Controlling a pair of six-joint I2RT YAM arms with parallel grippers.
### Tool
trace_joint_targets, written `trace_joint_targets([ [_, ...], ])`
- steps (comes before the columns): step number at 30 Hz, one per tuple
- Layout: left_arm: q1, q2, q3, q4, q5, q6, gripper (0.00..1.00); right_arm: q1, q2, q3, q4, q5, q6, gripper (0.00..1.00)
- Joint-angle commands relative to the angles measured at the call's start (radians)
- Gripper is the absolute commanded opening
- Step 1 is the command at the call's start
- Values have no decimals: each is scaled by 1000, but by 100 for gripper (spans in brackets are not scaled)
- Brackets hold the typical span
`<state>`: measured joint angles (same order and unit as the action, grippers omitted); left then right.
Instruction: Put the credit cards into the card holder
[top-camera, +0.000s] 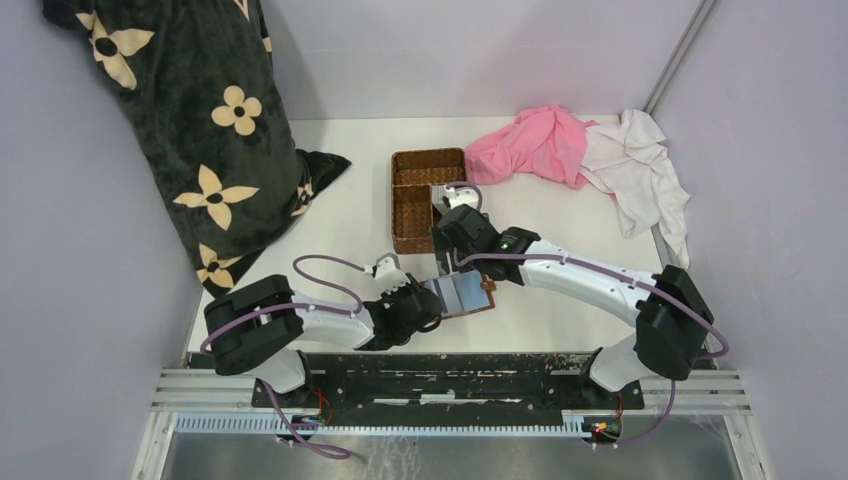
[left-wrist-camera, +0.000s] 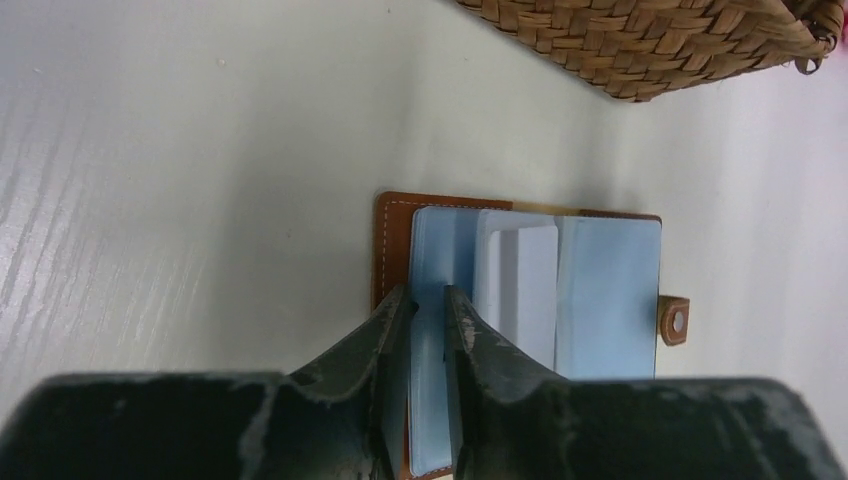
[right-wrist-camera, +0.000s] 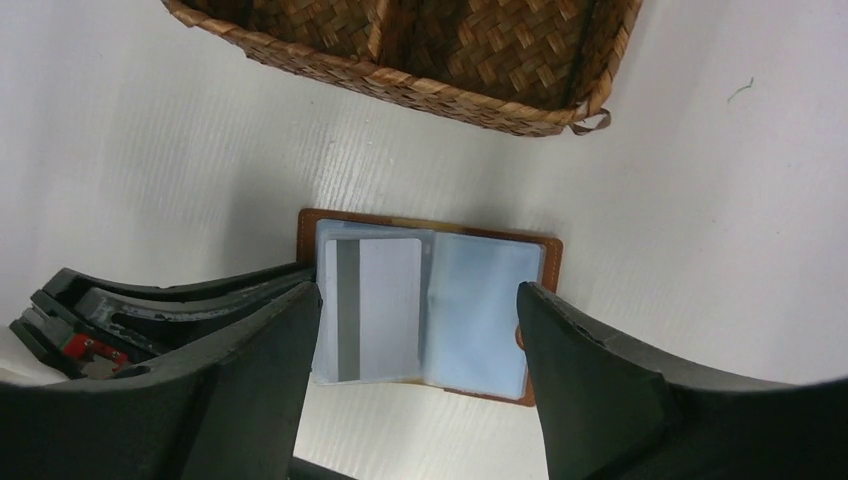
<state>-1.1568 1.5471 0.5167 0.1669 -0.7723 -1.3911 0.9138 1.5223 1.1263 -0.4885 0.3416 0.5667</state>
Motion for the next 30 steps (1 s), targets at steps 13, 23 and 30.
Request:
trace_joint_targets([
  [13,5,-76,-32,-89,47,117,33,-15,-245,-318,86,-3,76,84],
  [23,13,-62,-41,-85,45,118,31,-74,-267,-522,307,-147,132,84],
  [30,27,-41,-64,-64,59,117,29,-174,-272,-622,478,-297,168,83],
])
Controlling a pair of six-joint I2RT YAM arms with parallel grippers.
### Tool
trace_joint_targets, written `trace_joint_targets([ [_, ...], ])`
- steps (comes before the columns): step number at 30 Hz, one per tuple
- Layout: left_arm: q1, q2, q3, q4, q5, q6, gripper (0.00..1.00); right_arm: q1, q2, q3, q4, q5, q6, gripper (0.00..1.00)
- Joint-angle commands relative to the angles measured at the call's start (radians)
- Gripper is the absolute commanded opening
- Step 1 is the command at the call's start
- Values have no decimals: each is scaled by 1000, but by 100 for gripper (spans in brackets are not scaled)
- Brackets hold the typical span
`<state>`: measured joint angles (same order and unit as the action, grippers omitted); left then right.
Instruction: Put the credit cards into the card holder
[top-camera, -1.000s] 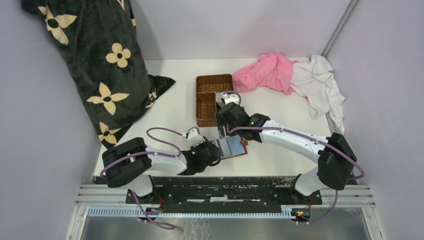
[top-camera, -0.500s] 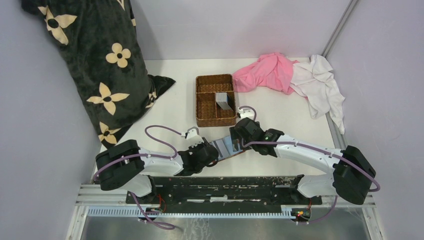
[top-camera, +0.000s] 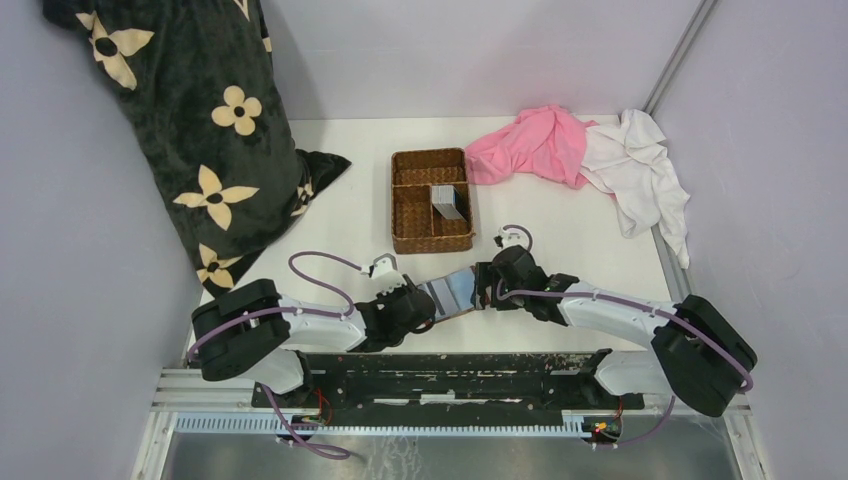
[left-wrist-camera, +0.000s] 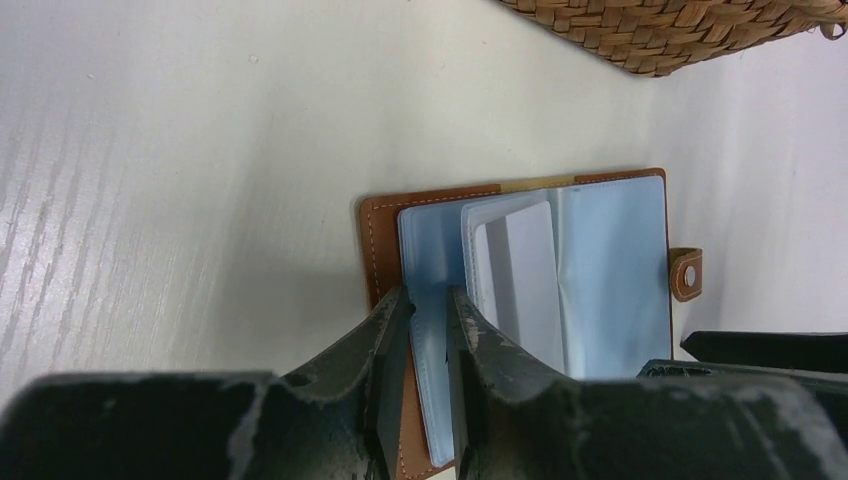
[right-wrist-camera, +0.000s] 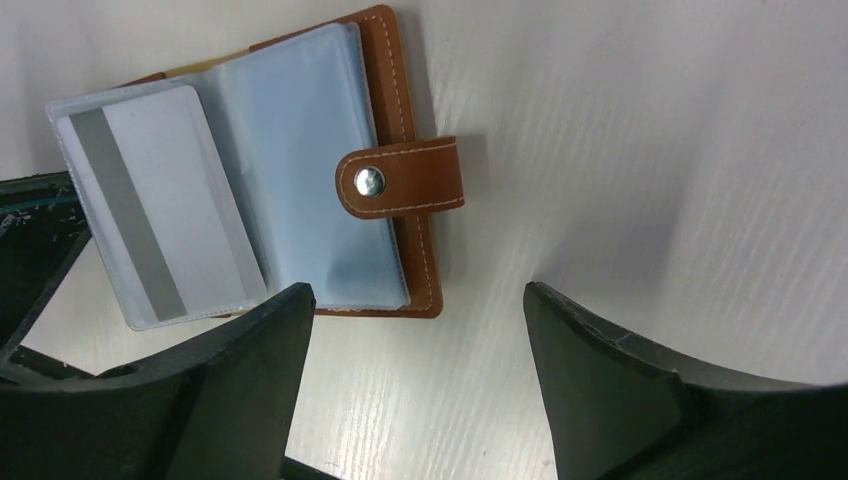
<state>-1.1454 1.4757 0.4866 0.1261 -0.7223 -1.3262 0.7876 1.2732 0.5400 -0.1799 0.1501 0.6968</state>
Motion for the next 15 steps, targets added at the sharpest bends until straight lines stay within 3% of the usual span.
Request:
trace_joint_targets([
  [1,19,31,-39,-20,10,52,29,-63,-19,-50,196,-129,45,83],
  [7,53,37,-82,35,40,59,28,-120,39,-120,368,-265,119,82],
  [15,74,76,-88,83,74,77,27,-123,106,-206,567,-338,231,77],
])
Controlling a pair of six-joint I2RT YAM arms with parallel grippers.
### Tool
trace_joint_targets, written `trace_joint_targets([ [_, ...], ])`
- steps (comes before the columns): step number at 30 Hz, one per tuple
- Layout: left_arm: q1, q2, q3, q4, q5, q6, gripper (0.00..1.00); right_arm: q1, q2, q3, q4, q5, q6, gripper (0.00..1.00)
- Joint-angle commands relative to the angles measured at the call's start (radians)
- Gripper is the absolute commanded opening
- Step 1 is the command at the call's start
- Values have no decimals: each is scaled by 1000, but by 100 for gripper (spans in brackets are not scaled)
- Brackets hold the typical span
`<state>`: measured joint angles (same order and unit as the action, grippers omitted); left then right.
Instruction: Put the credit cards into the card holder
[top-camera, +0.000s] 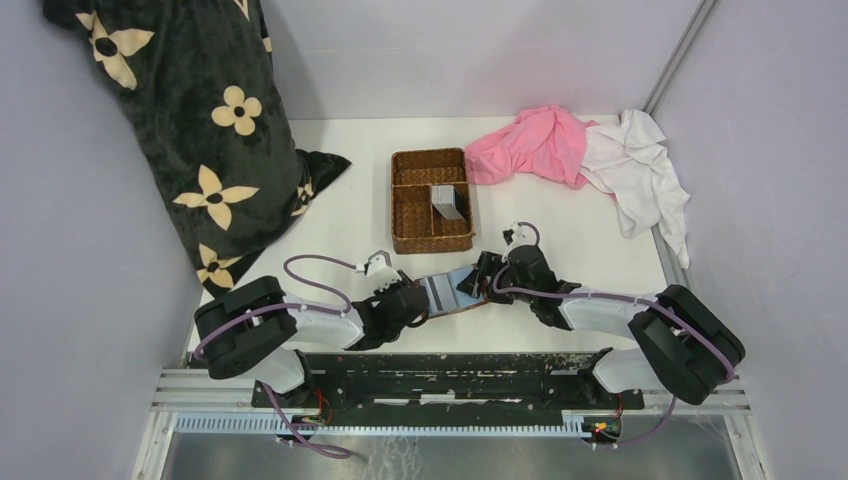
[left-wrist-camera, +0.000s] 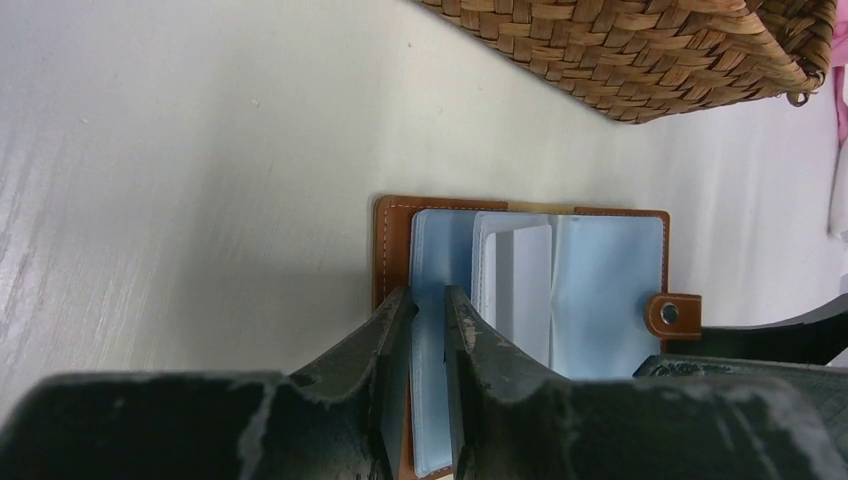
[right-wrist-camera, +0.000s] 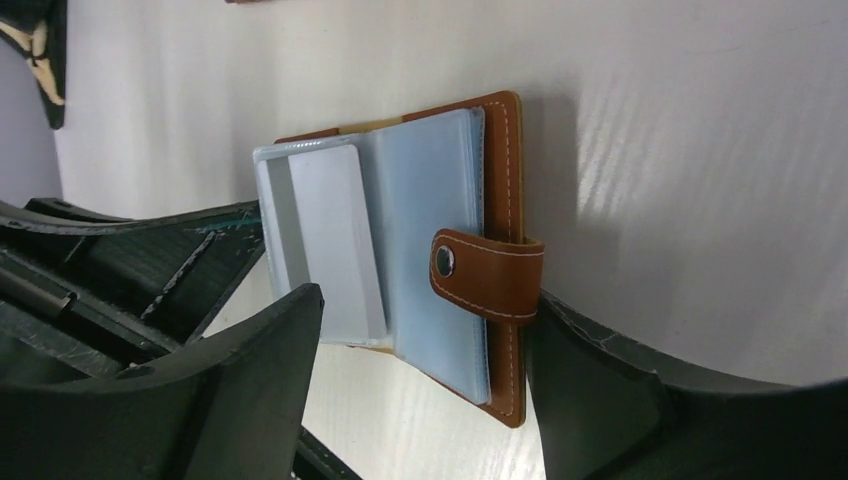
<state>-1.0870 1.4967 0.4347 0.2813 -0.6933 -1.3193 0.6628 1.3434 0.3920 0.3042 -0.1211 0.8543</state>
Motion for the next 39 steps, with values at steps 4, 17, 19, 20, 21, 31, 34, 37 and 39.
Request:
trace_joint_targets([
  [4,18,60,-37,-67,52,73,27,2,7,-87,100,-51,91,66],
  [17,17,-90,-19,-245,2,52,43,2,-141,-72,-51,58,66,17],
  [19,17,-142,-32,-274,-17,41,44,3,-140,-71,-54,57,67,15],
  [20,18,-167,-38,-285,-25,35,45,2,-139,-71,-54,58,69,15],
  [21,18,-193,-44,-302,-31,27,45,1,-138,-73,-53,58,69,14],
  [31,18,-253,-92,-281,-1,16,44,2,-138,-80,-35,47,84,11],
  [34,18,-207,-119,-167,52,19,39,4,-158,-85,-45,49,92,10],
  [37,17,-174,-160,-41,109,22,35,3,-179,-91,-66,58,95,11],
  [39,18,-157,-186,23,153,18,33,3,-186,-91,-77,61,95,11],
])
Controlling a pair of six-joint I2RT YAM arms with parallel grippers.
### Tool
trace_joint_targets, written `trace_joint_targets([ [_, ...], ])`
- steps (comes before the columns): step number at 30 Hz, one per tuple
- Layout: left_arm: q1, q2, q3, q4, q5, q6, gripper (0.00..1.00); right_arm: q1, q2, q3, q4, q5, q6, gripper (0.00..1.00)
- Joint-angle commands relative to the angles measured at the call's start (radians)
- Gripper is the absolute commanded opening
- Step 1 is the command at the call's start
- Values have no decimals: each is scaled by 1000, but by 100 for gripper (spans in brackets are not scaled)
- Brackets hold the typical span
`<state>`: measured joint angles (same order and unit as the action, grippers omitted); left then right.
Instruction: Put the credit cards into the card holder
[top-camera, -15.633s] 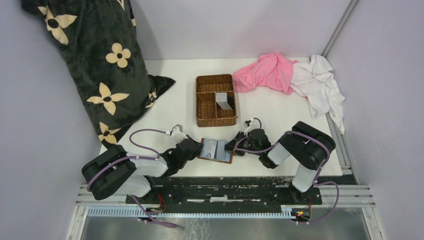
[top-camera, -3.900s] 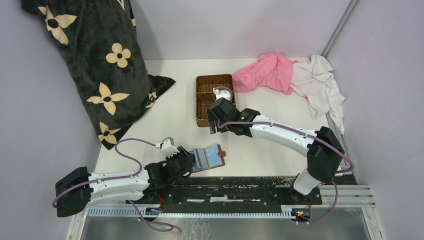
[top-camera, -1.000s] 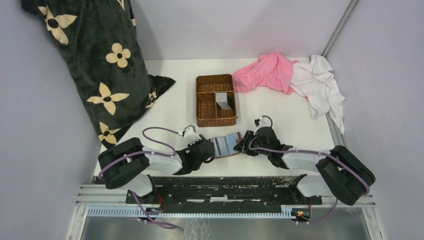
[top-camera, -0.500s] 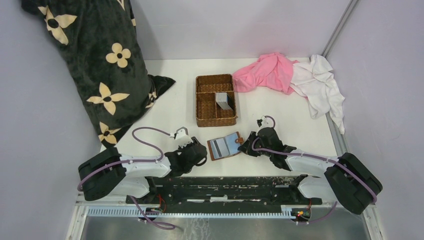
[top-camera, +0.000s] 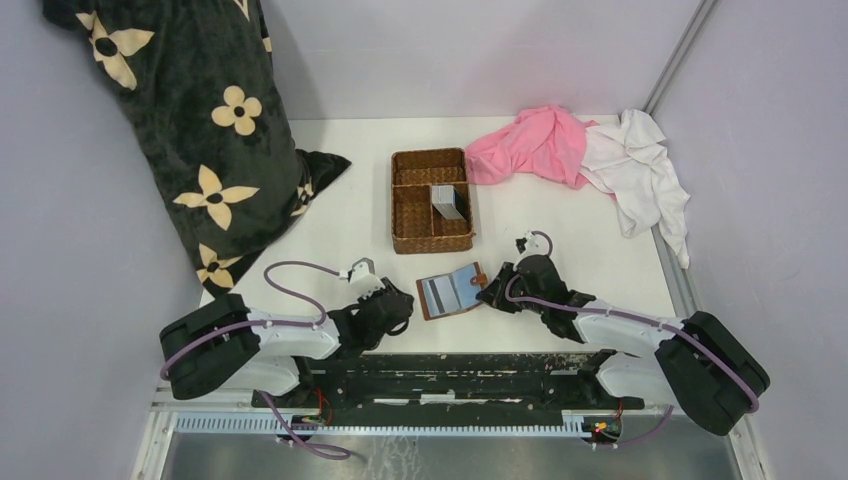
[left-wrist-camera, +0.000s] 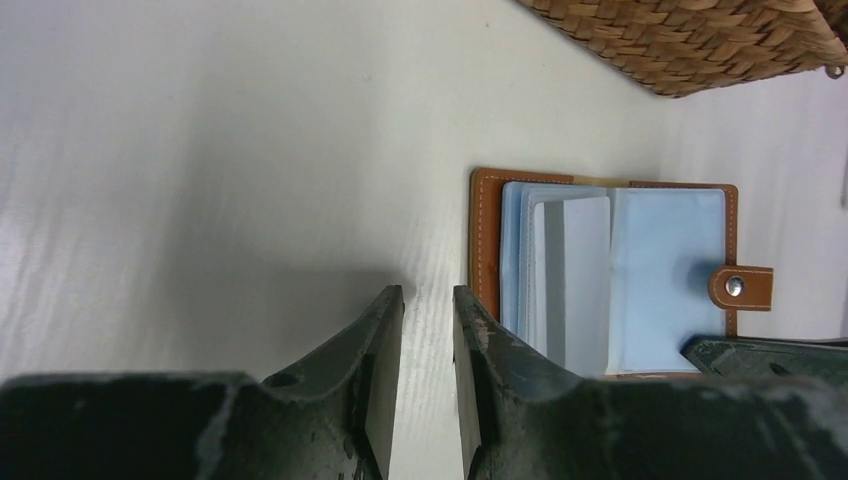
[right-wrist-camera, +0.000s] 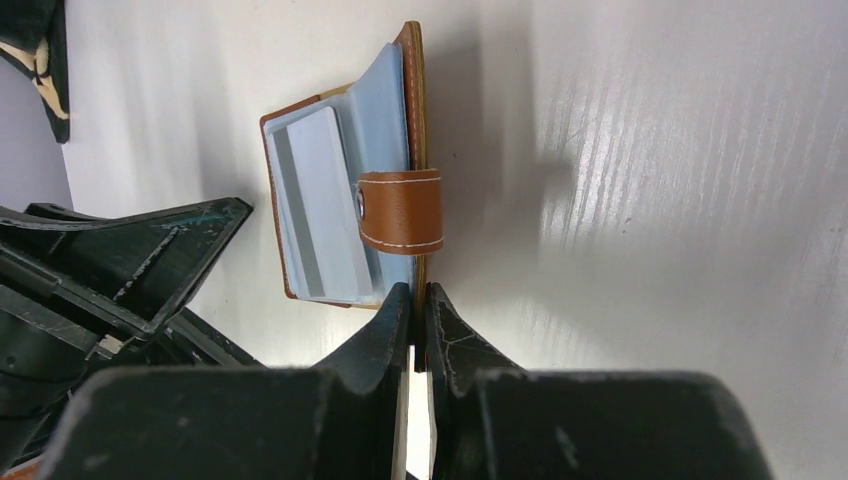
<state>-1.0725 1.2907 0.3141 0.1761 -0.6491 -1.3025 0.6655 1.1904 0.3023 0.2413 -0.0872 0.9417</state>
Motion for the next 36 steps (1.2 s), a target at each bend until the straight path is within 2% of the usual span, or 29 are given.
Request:
trace_joint_targets([
  [1,4,57,-77,157,125,-1,33,0,-34,0,-18,28,8,11],
  [13,3,267,-118,456,285,-28,41,1,-6,-5,-8,20,16,12],
  [16,3,261,-144,519,280,-47,41,1,-6,-9,-10,21,16,12],
  [26,2,6,-136,395,176,-2,42,23,14,-17,6,28,24,11],
  [36,0,43,-107,398,188,8,42,104,58,1,27,82,45,11],
])
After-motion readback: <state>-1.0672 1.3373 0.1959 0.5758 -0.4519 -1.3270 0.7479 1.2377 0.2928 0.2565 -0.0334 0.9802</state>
